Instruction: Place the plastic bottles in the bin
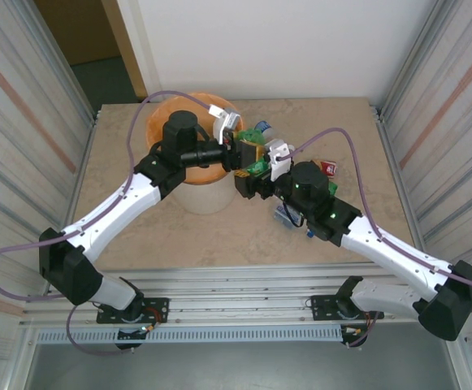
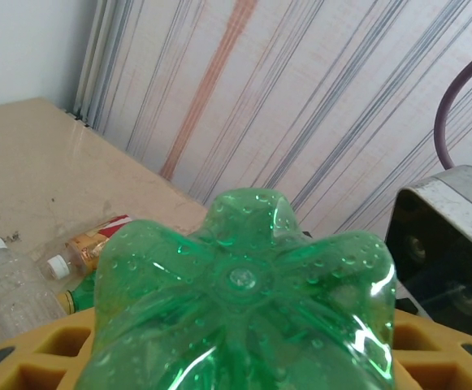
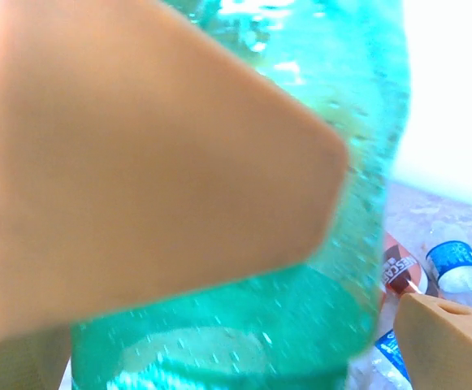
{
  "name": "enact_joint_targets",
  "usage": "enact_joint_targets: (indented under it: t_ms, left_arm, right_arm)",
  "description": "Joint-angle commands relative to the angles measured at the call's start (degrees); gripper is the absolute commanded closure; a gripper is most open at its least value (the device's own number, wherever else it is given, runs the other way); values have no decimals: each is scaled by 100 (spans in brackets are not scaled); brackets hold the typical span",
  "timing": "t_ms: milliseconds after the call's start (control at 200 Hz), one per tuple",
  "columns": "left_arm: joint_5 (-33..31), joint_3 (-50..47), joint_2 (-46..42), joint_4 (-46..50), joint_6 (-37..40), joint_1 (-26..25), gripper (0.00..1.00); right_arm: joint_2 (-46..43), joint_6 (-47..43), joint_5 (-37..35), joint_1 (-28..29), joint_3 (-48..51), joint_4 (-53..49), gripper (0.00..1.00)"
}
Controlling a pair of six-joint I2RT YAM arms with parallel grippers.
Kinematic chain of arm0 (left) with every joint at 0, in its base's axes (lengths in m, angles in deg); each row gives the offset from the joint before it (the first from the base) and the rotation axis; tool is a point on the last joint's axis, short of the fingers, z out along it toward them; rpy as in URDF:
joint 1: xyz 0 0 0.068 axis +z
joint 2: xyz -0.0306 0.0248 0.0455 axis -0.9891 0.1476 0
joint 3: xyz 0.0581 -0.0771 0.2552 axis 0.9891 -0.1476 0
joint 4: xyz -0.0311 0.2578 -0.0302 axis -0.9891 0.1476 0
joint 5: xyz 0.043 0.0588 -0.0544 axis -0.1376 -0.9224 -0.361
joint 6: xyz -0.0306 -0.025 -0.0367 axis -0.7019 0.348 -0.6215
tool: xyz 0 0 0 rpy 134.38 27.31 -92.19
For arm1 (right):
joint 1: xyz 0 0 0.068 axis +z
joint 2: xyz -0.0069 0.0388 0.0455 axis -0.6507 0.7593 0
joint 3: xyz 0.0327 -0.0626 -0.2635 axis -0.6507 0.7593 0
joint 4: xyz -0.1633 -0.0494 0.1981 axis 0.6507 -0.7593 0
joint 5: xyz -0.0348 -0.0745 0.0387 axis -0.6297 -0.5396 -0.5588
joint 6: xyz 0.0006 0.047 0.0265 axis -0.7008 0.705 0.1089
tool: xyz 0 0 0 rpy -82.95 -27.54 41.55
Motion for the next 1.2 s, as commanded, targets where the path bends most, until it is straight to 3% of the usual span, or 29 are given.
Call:
enact_joint_targets:
  t_ms: [0, 326, 486, 892, 1192]
  left_arm:
    - [-141, 217, -296, -211, 185, 128, 85]
    - [-729, 597, -739, 28, 749, 546, 85]
    - [-1201, 616, -1013, 63, 1028, 746, 85]
    - [-2018, 976, -901, 859, 1682, 1538, 85]
    - [-2090, 1320, -333, 1772, 2082, 2025, 84]
  right_arm:
    - [-330, 126, -342, 46, 104, -165, 2]
    - [-1188, 313, -656, 50, 198, -853, 2]
    - [-1457, 476, -1229, 46, 198, -1231, 2]
    - [-1374, 951, -1826, -93, 0, -1902, 2]
    - [-1139, 1405, -1786, -456, -141, -2252, 2]
